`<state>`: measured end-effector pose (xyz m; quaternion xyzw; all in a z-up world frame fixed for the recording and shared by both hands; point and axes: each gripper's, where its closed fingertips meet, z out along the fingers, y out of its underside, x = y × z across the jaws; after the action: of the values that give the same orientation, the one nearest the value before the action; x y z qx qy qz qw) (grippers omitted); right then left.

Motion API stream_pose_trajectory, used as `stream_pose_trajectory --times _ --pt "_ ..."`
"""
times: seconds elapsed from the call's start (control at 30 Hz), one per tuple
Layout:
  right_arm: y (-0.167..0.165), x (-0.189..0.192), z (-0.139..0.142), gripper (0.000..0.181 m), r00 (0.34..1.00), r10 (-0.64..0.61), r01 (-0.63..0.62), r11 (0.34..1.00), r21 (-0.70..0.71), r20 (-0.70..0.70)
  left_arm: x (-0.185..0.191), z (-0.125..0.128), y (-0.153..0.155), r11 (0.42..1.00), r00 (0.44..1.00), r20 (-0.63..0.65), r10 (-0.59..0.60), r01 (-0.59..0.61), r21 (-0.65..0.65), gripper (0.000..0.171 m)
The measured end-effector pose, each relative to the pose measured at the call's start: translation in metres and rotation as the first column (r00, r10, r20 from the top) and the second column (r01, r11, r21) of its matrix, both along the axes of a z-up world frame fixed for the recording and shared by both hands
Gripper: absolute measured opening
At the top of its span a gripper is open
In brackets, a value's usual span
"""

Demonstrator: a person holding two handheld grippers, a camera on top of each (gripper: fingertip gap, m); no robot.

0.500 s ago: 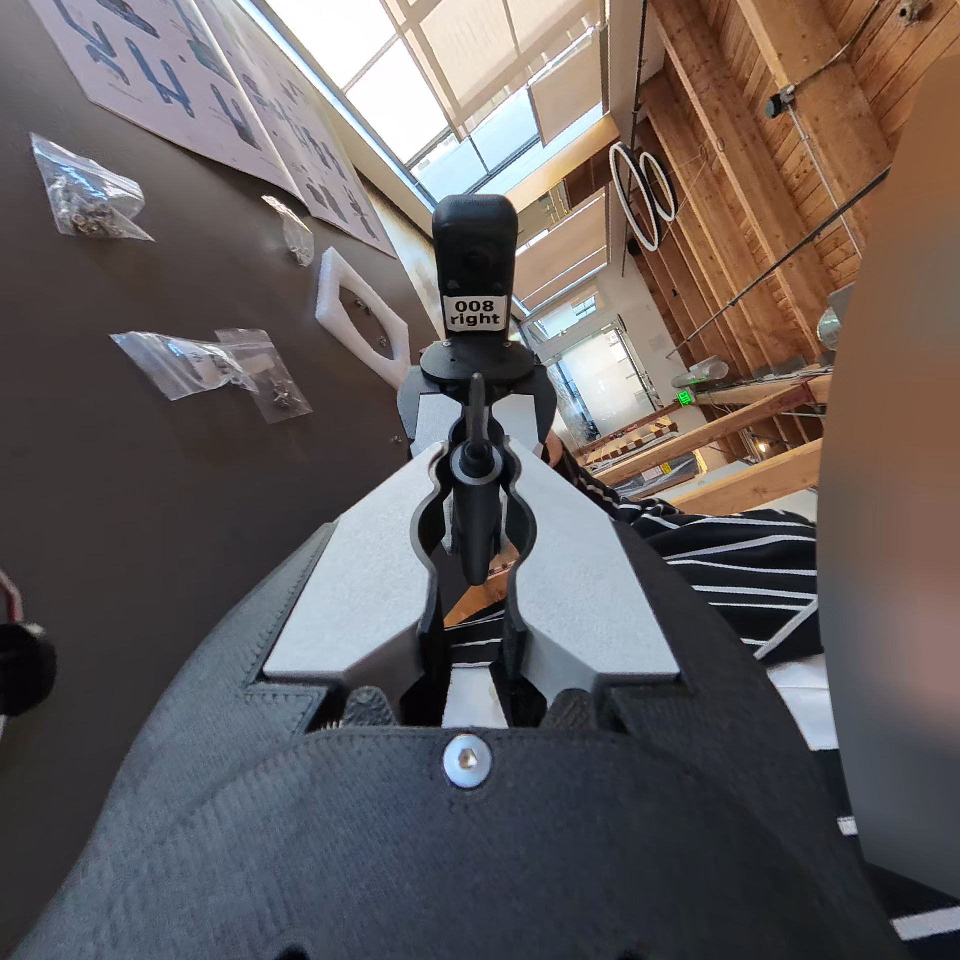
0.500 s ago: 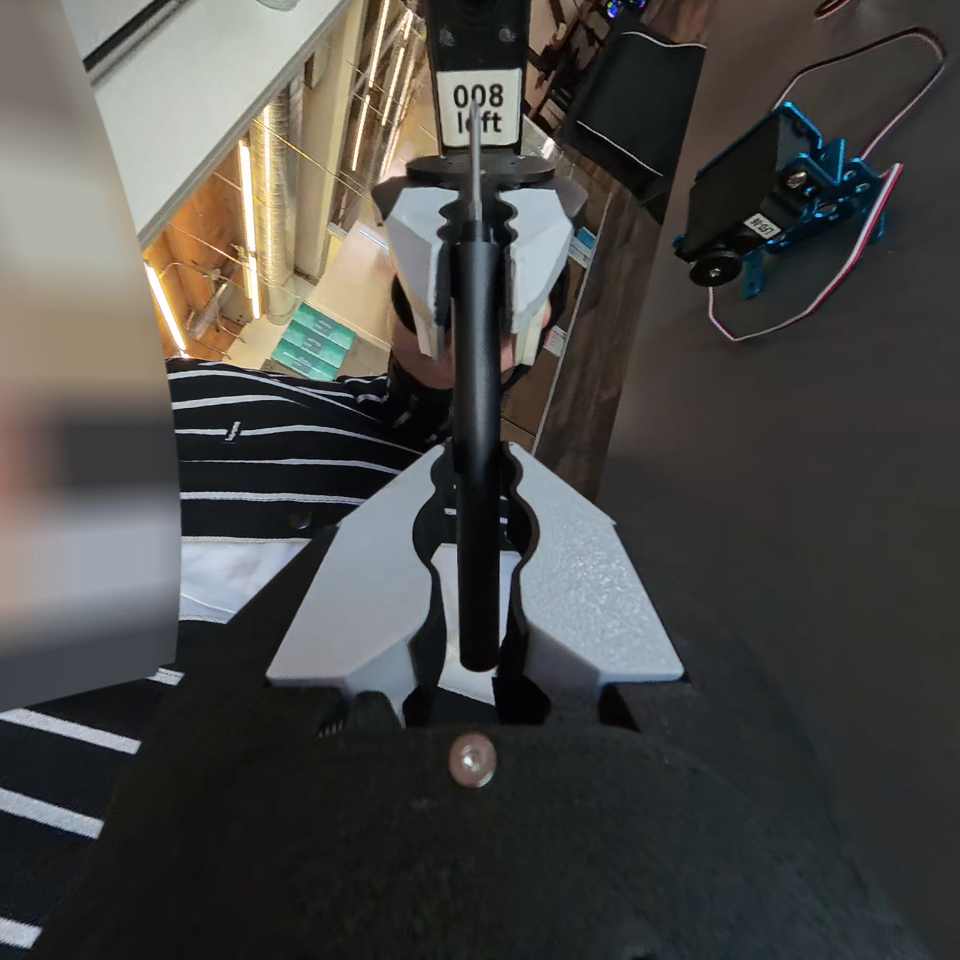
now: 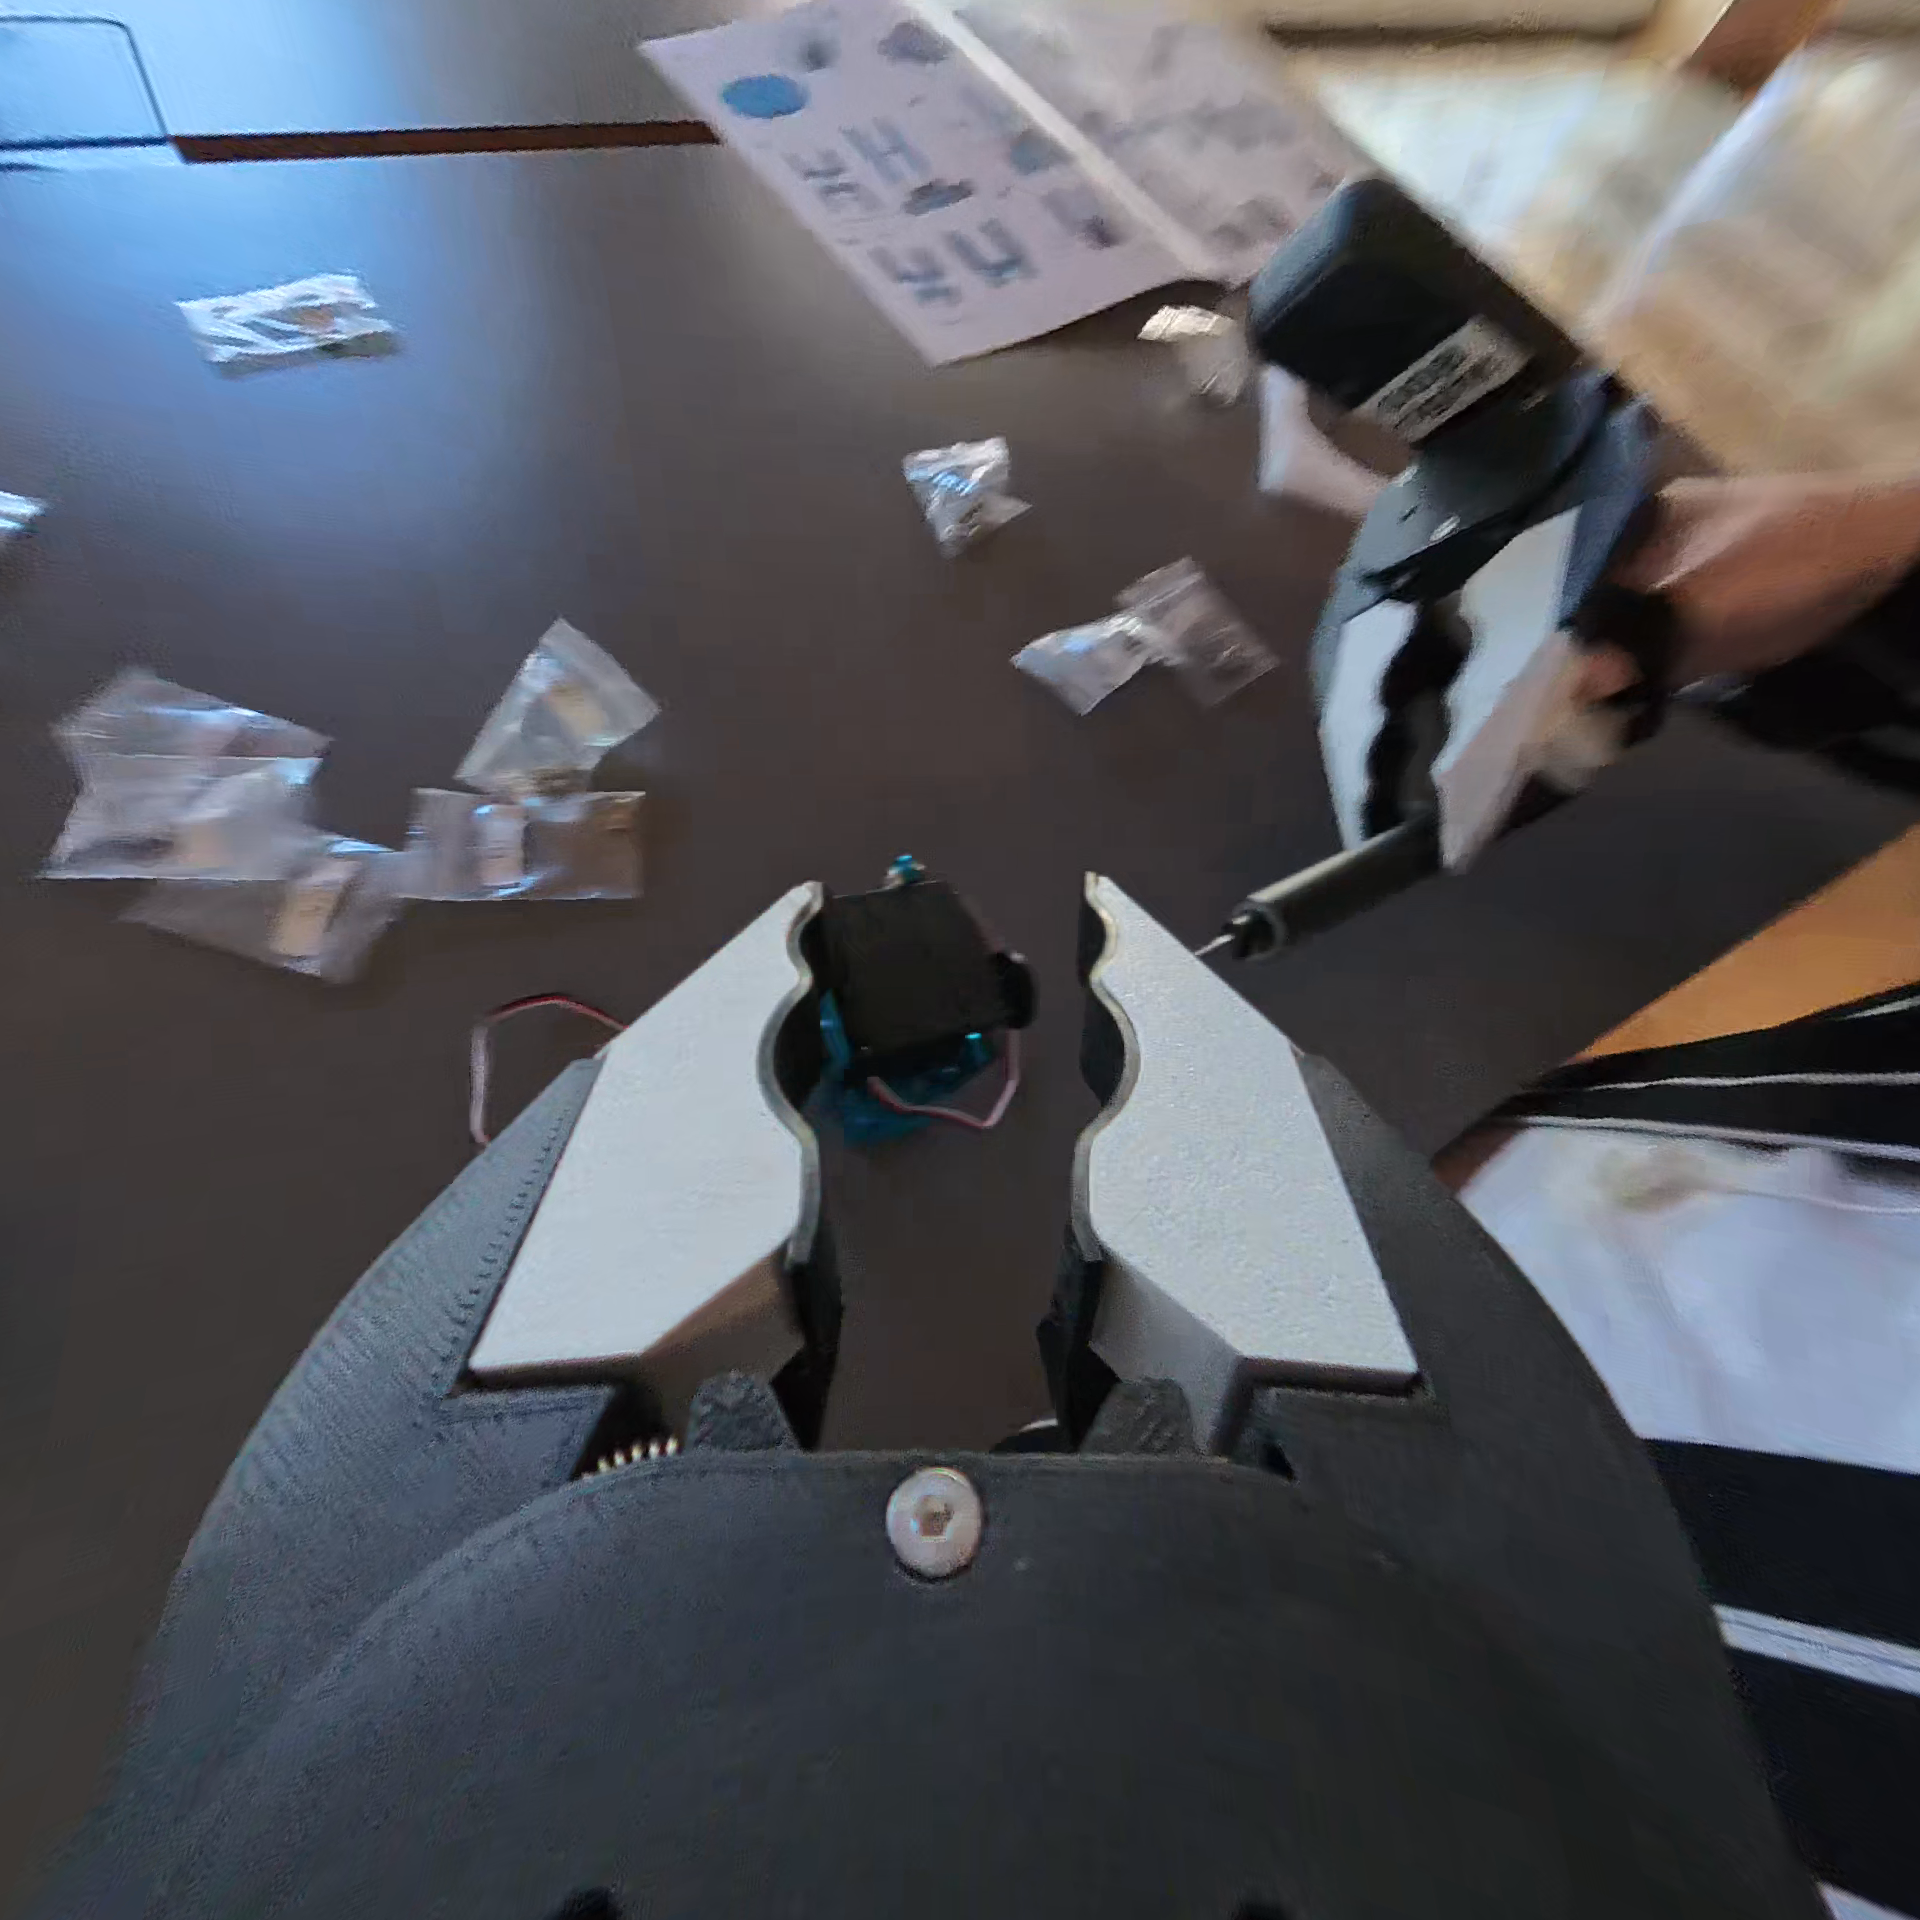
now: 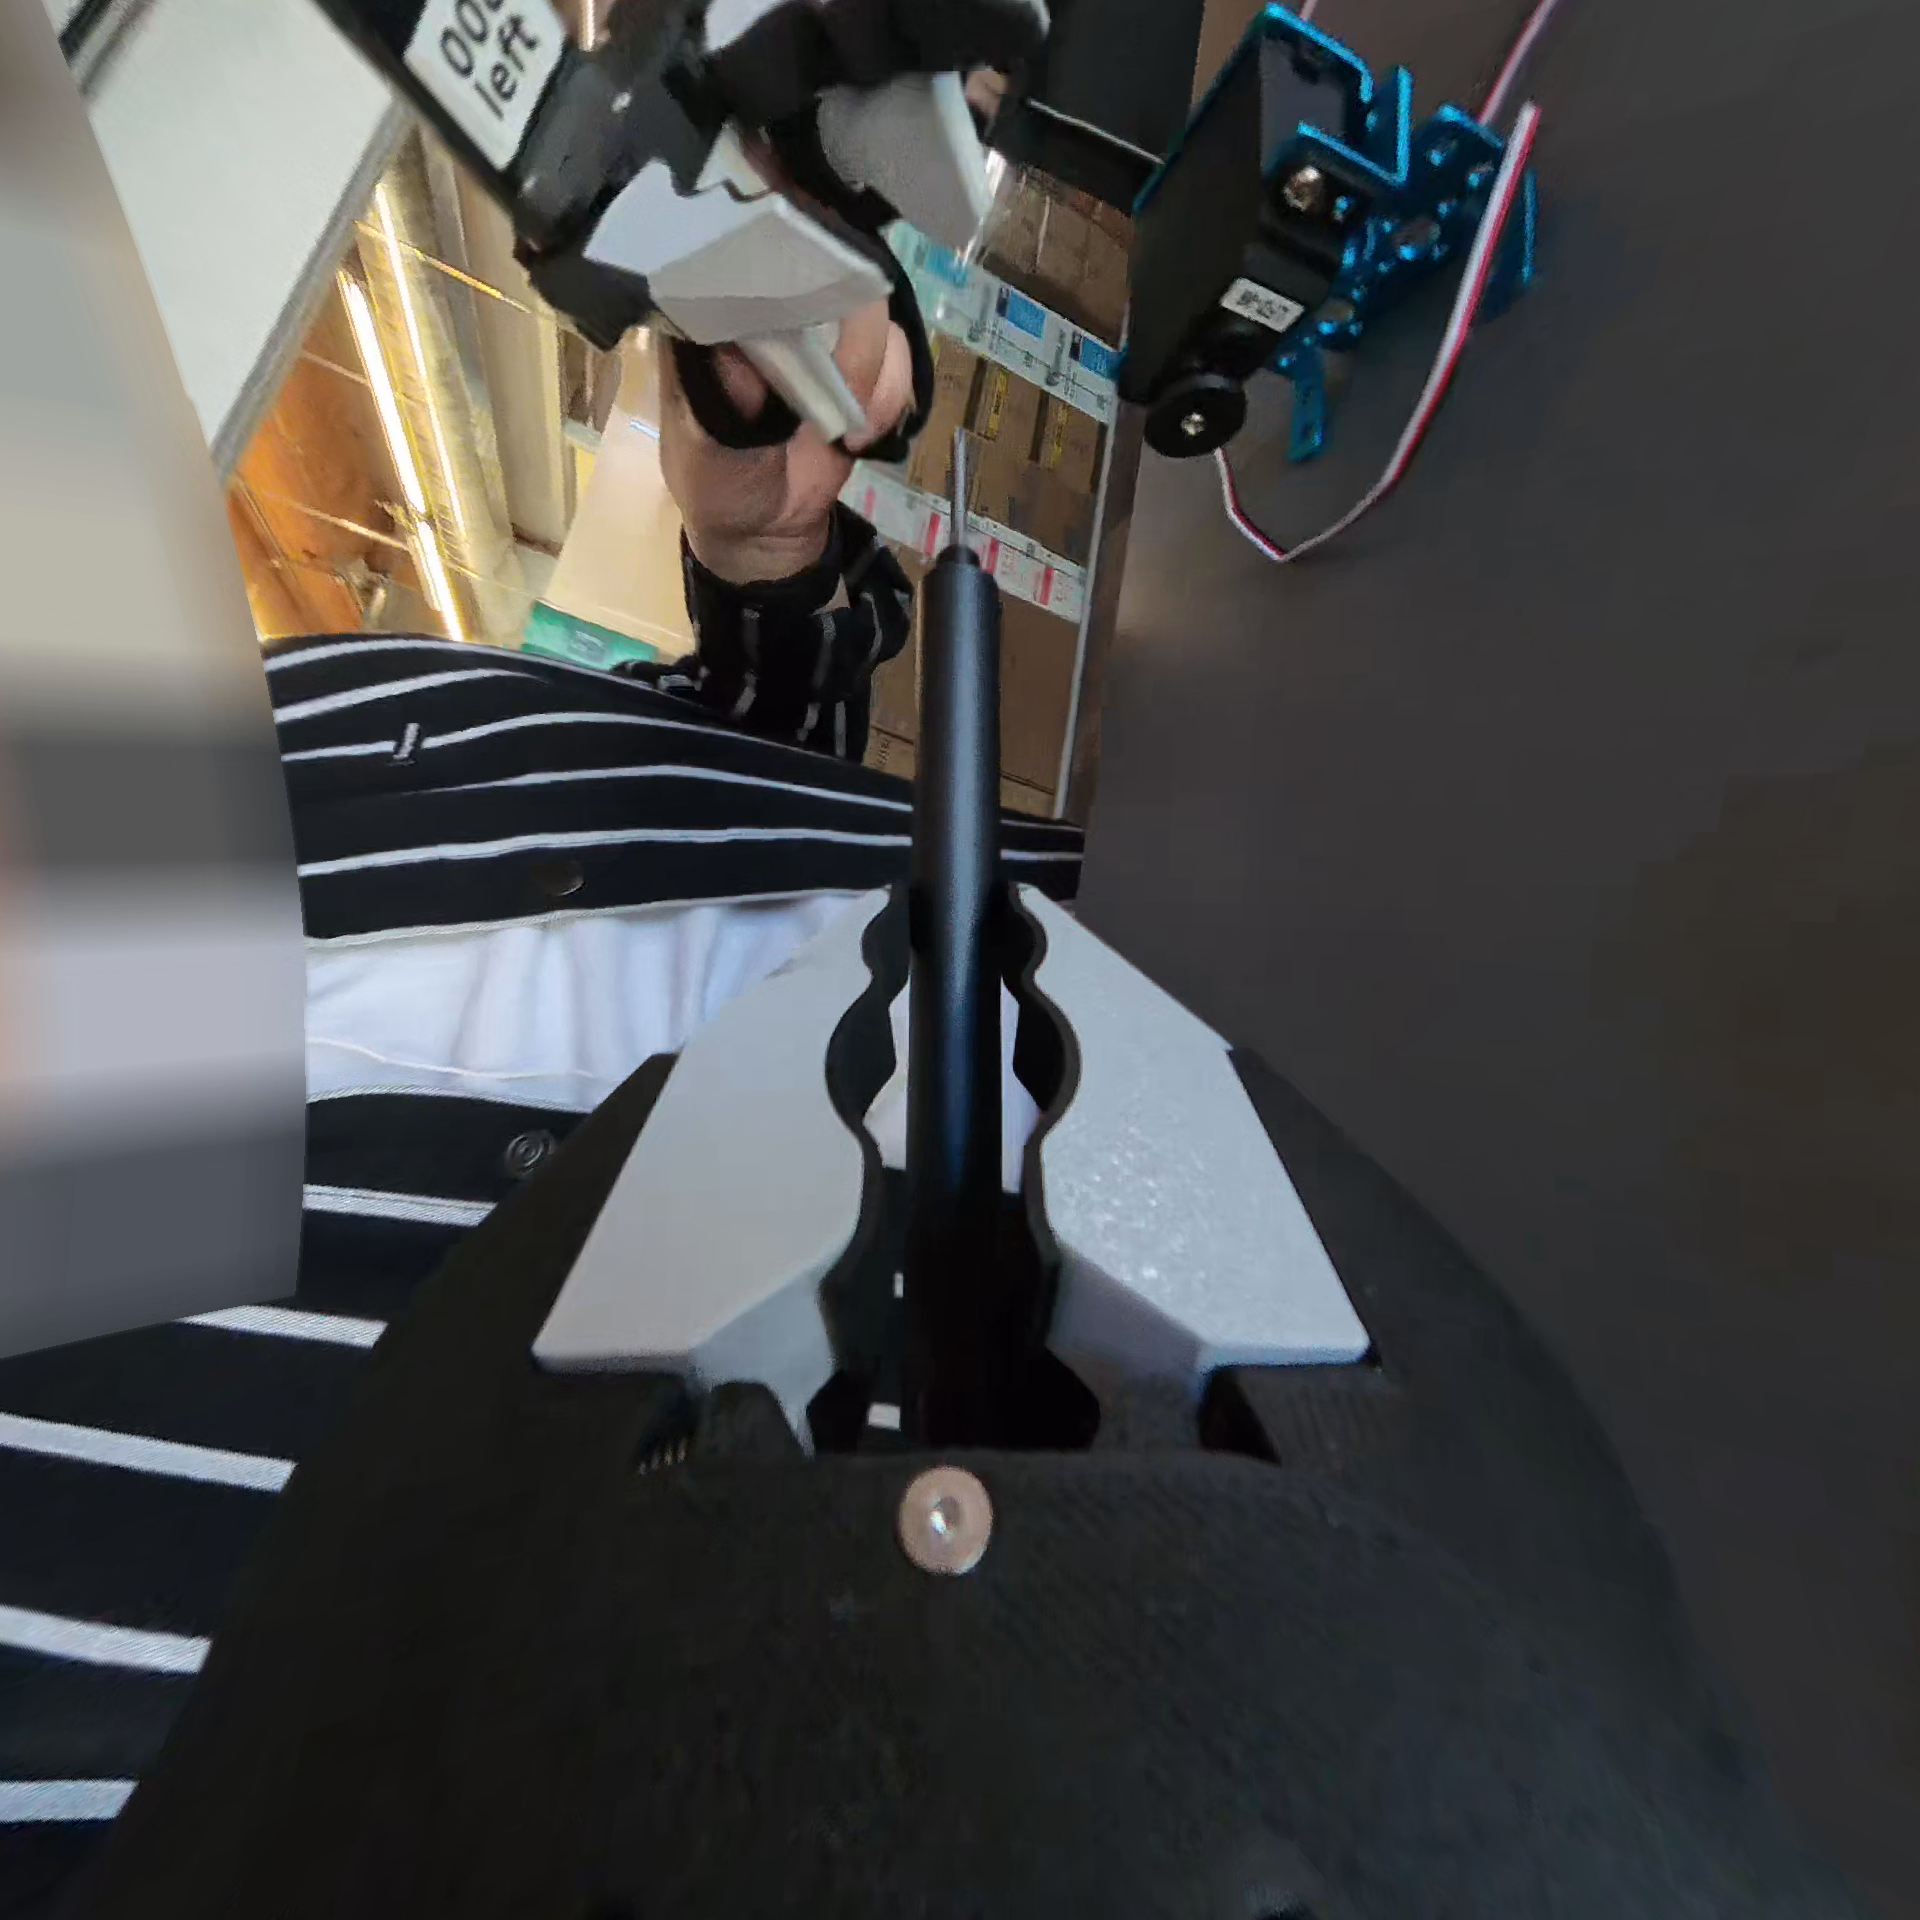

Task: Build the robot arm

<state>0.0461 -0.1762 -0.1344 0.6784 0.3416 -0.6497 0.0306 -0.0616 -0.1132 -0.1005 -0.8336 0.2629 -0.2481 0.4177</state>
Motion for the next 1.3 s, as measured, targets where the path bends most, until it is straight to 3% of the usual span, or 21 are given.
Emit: stream_pose_trajectory --times 0.17,0.33,0.43,0.67,0.73,1.3 --pt "0.007 0.001 -0.009 0.016 0.997 -0.074 0.075 0.996 -0.052 0.027 0.002 -0.025 0.013 1.000 0.980 -0.198 -0.016 0.019 0.012 0.043" --pt "0.025 0.002 -0.012 0.015 0.980 -0.198 0.200 0.977 -0.076 0.033 -0.004 -0.032 0.021 0.996 0.987 -0.150 0.052 -0.062 -0.065 0.071" --pt "0.038 0.001 -0.016 0.015 0.967 -0.250 0.253 0.965 -0.064 0.053 -0.007 -0.042 0.018 0.989 0.976 -0.198 0.091 -0.112 -0.098 0.080" --pt "0.043 -0.005 -0.022 0.015 0.964 -0.250 0.254 0.966 -0.050 0.088 0.004 -0.065 0.016 0.984 0.946 -0.300 0.123 -0.156 -0.090 0.072" --pt "0.043 -0.007 -0.023 0.015 0.964 -0.250 0.255 0.965 -0.055 0.087 0.007 -0.067 0.016 0.983 0.951 -0.285 0.122 -0.155 -0.095 0.064" --pt "0.043 -0.010 -0.024 0.015 0.971 -0.226 0.231 0.970 -0.071 0.071 0.006 -0.066 0.019 0.982 0.957 -0.250 0.145 -0.170 -0.084 0.063"
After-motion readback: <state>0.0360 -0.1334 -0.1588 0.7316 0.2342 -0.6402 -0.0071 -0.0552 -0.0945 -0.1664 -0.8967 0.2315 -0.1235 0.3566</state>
